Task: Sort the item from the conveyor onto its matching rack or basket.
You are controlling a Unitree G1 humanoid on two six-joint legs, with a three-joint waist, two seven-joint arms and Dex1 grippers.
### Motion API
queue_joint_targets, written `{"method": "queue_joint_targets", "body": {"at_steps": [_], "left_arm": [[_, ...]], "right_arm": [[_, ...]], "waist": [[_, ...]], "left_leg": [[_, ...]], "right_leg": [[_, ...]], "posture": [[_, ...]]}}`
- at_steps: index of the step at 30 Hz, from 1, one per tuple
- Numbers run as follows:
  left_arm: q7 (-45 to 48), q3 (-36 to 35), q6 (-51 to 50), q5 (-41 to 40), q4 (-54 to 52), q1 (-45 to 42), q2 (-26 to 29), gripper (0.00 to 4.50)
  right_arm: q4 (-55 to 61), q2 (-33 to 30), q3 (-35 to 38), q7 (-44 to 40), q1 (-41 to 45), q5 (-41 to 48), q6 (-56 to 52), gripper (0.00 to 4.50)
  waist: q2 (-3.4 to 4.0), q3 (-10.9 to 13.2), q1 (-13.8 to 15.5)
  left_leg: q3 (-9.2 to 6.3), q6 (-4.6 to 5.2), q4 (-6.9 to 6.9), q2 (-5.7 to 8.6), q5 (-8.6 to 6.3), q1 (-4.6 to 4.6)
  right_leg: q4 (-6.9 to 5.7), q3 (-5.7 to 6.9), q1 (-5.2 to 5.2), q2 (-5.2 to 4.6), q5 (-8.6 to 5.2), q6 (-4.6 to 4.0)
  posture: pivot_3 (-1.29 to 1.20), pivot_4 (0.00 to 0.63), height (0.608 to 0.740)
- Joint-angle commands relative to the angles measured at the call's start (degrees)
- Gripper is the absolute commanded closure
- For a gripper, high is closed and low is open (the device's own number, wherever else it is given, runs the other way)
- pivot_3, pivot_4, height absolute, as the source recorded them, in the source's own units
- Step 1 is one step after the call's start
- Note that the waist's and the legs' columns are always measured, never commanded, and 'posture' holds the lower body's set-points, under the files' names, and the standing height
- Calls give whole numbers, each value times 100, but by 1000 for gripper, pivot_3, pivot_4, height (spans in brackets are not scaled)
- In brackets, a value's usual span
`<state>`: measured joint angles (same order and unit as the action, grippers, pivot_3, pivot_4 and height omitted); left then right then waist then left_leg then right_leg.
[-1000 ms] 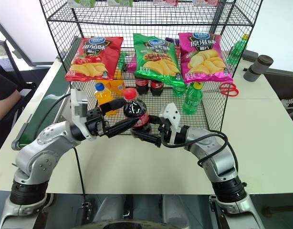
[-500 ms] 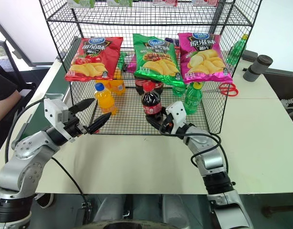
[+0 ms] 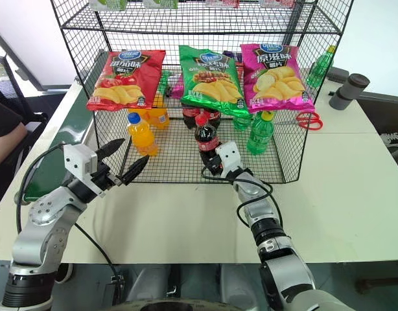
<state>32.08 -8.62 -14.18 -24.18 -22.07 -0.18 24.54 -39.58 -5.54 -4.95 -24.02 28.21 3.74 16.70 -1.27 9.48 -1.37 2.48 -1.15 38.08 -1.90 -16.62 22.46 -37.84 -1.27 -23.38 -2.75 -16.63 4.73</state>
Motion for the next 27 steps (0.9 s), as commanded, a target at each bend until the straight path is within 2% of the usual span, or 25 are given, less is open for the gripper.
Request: {"method": "queue_joint_targets", "body": {"at_steps": [1, 13, 23, 24, 26, 27], "left_arm": [[25, 8, 155, -21, -165, 69, -46, 18], [231, 160, 363, 67, 41, 161, -85, 18], [277, 170, 383, 116, 16, 244, -112, 18], [279, 170, 381, 117, 9, 251, -114, 0], [279, 171, 371, 116, -5, 258, -115, 0], [277, 170, 365, 115, -15, 262, -114, 0]], "right_arm": [[-71, 181, 177, 39, 402, 127, 354, 1757], [-1645, 408, 367, 556, 1120, -181, 830, 1757], [-1712, 496, 462, 46, 1041, -27, 829, 1757], [-1685, 489, 463, 11, 1012, -32, 837, 746], [-1599, 465, 462, -34, 935, -44, 874, 45], [-1554, 455, 461, -37, 903, -55, 900, 45]], "waist": [[0, 0, -16], [1, 0, -125], [1, 0, -127], [1, 0, -127], [1, 0, -127], [1, 0, -127]], "left_leg": [[0, -2, 0, 0, 2, 0], [0, -11, 0, 0, 7, -3], [-1, -12, 0, -1, 7, -5], [-1, -12, 0, -1, 7, -5], [-1, -12, 0, -1, 7, -5], [-1, -12, 0, -1, 7, -5]], "right_leg": [[-6, -1, -3, 0, 0, 0], [-17, -1, -6, -3, 0, -1], [-20, -1, -6, -4, 0, -1], [-20, -1, -6, -4, 0, -1], [-20, -1, -6, -5, 0, -1], [-20, -1, -6, -5, 0, -1]], "posture": [[0, 150, 734], [0, 150, 734], [0, 150, 734], [0, 150, 734], [0, 150, 734], [0, 150, 734]]}}
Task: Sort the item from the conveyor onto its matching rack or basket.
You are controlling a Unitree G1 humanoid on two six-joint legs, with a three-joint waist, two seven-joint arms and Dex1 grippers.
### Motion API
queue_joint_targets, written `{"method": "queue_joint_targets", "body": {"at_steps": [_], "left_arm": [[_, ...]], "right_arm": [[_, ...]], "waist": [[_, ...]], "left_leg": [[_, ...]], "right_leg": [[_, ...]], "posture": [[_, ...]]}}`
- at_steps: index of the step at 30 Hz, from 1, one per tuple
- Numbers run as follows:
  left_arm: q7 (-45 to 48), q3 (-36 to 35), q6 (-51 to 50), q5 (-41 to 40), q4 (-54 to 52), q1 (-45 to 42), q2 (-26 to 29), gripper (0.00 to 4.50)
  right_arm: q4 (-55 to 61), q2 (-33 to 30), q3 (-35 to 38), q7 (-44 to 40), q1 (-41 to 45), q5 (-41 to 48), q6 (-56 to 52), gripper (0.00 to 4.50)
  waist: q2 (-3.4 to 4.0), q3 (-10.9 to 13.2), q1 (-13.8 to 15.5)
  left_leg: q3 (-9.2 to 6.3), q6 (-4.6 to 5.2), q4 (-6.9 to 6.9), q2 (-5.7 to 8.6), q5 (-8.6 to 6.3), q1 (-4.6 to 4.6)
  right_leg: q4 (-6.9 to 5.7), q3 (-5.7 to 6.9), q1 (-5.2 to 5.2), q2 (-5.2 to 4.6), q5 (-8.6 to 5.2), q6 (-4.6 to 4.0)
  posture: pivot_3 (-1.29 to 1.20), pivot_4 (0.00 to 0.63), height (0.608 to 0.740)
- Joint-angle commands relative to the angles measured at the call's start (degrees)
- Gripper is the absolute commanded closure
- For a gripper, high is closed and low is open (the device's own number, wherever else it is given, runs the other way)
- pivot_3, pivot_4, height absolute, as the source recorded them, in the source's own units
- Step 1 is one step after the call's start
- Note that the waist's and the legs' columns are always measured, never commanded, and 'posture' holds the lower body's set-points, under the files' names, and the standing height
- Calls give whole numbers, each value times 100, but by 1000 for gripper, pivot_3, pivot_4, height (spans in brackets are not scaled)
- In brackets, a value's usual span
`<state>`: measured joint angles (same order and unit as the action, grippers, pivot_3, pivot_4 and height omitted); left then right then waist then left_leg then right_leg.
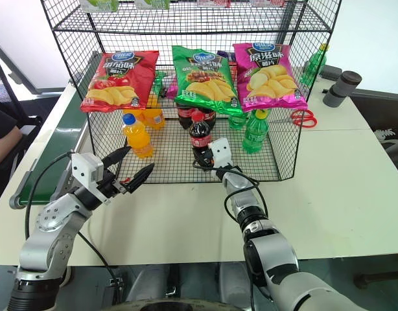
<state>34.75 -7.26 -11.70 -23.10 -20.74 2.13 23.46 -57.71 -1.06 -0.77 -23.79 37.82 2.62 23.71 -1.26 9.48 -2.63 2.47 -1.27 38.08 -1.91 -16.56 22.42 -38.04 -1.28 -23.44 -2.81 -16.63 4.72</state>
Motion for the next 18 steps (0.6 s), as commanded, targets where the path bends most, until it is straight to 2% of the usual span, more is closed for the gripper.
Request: {"method": "queue_joint_targets", "body": {"at_steps": [1, 10, 18], "left_arm": [[8, 32, 111, 4, -155, 34, -6, 0], [-20, 71, 49, -8, -197, -1, -10, 0], [-46, 33, 6, -65, -257, 40, 38, 0]], "right_arm": [[313, -8, 46, -48, -98, 46, 228, 45], [1108, -238, 26, -172, -515, 57, 186, 45], [2653, -676, -143, -735, -1262, 214, -317, 45]], "waist": [[0, 0, 0], [0, 0, 4], [0, 0, 10]], "left_leg": [[0, 0, 0, 0, 0, 0], [0, 0, 0, 0, 0, 0], [-1, 0, 0, 1, 0, 0]], "right_leg": [[0, 0, 0, 0, 0, 0], [0, 0, 0, -4, 0, 0], [1, 0, 1, -5, 0, 0]], "posture": [[0, 150, 734], [0, 150, 734], [0, 150, 734]]}}
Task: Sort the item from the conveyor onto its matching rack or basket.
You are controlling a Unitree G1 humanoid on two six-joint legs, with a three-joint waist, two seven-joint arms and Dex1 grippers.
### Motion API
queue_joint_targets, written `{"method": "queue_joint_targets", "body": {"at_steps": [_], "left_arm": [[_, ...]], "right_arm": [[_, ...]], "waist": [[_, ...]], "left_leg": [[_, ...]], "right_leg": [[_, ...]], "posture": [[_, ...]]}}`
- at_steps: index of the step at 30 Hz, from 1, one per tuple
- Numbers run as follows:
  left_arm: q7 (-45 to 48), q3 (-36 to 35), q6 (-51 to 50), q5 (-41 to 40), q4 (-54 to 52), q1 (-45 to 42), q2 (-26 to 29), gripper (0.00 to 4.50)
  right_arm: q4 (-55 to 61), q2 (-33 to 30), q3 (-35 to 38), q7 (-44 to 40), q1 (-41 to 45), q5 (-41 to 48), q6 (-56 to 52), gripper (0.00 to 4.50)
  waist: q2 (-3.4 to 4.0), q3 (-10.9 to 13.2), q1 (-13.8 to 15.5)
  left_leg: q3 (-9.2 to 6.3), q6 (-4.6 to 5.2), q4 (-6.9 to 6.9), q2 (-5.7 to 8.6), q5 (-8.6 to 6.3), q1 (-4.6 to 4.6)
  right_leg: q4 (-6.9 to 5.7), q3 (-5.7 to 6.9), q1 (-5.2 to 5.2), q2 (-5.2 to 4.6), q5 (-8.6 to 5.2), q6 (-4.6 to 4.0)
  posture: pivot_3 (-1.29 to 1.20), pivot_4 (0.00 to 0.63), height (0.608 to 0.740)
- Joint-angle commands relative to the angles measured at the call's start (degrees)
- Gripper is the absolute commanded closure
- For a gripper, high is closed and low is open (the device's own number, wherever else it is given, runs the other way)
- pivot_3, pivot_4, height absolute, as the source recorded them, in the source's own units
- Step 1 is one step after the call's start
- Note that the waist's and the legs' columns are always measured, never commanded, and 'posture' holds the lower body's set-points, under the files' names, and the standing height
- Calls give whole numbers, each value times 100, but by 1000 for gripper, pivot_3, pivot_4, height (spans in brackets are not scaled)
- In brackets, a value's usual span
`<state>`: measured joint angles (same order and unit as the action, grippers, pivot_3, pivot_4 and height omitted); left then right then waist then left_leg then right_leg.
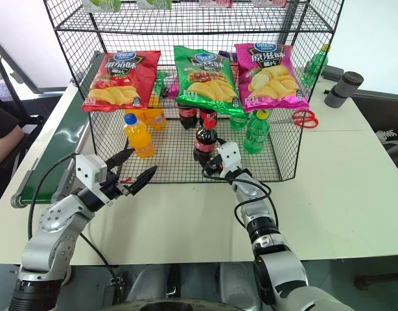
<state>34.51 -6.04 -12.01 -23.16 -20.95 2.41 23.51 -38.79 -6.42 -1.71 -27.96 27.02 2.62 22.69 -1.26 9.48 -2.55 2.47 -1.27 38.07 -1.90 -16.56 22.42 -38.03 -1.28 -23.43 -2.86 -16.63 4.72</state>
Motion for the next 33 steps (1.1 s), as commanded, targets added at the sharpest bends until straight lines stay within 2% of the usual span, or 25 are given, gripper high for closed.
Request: {"method": "queue_joint_targets", "body": {"at_steps": [1, 8, 11, 14, 19, 24, 33], "left_arm": [[-18, -99, 42, -62, -233, 29, 40, 0], [-15, -116, 76, -43, -186, 64, 48, 0], [-22, -253, 42, -26, -136, 136, 149, 0], [-71, -551, -140, -127, -141, 304, 320, 0], [-98, -1004, -513, -149, -198, 705, 689, 0], [-5, -1307, -456, -232, -183, 885, 851, 0], [123, -1177, -483, -172, -135, 838, 856, 0]], "right_arm": [[1043, -225, -84, -502, -322, 306, -364, 45], [2579, -744, -77, -930, -1010, 624, -1226, 45], [3373, -1157, 44, -1307, -1275, 1075, -1974, 45], [4097, -1679, 319, -1574, -1536, 1631, -2854, 45], [4927, -2585, 1034, -1861, -1943, 2276, -3660, 45], [5094, -3270, 1655, -2109, -2350, 2521, -4004, 45], [4712, -3384, 2134, -2187, -2610, 2626, -4021, 45]], "waist": [[0, 0, 3], [2, 1, 6], [3, 1, 11], [3, 1, 28], [6, 3, 34], [6, 3, 58], [6, 3, 148]], "left_leg": [[0, 0, 0, 0, 0, 0], [-2, 1, 0, 0, 0, -1], [-2, 1, 0, 0, 0, -2], [-3, 1, -2, 0, -1, 0], [-5, 2, -4, 0, -1, -1], [-6, 2, -5, 0, -1, -2], [-3, 2, -4, 1, -1, -2]], "right_leg": [[0, 0, 0, 0, 0, 0], [0, 0, 1, 0, 0, -1], [1, 0, 2, 0, -1, -2], [5, 0, 2, -1, -1, -2], [11, 2, 5, -4, -3, -5], [16, 2, 8, -5, -11, -20], [19, 1, 9, -3, -12, -21]], "posture": [[0, 150, 734], [0, 150, 734], [0, 150, 734], [0, 150, 734], [0, 150, 734], [0, 150, 734], [0, 150, 734]]}}
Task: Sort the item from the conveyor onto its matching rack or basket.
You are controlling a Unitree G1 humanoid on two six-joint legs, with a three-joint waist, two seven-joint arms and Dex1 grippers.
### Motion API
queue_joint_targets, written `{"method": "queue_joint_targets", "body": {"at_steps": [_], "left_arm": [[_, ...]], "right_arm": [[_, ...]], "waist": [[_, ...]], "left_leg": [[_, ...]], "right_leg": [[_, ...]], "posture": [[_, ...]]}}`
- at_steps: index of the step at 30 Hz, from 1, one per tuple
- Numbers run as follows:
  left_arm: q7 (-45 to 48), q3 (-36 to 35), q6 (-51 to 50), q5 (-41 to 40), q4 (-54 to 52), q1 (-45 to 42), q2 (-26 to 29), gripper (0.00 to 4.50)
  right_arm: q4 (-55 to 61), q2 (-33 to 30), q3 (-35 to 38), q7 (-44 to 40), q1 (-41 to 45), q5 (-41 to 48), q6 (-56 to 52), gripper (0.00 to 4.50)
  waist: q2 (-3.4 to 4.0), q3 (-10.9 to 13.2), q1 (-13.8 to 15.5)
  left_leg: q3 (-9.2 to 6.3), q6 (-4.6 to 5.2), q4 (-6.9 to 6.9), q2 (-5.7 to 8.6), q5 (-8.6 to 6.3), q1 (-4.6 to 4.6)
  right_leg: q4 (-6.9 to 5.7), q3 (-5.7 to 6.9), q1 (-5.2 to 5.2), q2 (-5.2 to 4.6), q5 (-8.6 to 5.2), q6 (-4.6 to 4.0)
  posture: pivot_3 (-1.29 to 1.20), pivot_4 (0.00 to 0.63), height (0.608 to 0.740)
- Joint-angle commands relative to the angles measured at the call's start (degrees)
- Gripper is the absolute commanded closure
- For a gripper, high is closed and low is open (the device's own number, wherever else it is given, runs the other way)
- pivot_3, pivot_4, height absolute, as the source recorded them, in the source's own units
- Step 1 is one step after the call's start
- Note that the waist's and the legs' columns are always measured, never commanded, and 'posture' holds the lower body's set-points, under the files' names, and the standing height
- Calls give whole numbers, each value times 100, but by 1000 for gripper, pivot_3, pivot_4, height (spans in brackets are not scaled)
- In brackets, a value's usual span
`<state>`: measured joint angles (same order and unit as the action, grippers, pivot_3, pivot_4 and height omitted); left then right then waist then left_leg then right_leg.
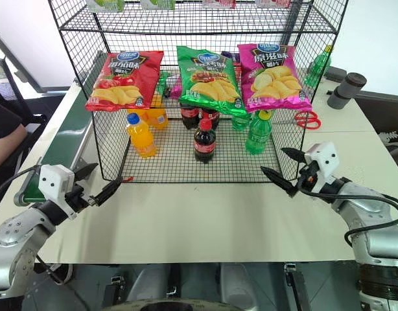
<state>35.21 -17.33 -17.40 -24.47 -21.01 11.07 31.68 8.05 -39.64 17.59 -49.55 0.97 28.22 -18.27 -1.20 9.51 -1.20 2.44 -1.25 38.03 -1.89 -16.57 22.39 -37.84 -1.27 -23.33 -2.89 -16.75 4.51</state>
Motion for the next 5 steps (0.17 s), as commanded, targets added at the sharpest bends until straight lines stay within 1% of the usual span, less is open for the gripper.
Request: {"method": "queue_joint_targets", "body": {"at_steps": [1, 5], "left_arm": [[60, -39, 58, -48, -129, -36, 31, 0], [133, -19, 127, -67, -159, -38, 11, 0]], "right_arm": [[34, -60, 218, -29, -38, 70, 76, 45], [134, -38, 229, 6, -86, 103, 26, 45]], "waist": [[0, 0, 25], [0, 0, 44]], "left_leg": [[0, 0, 0, 0, 0, 0], [1, 0, 0, 1, 0, 1]], "right_leg": [[0, 0, 0, 0, 0, 0], [3, 0, 1, 0, 0, 0]], "posture": [[0, 150, 734], [0, 150, 734]]}}
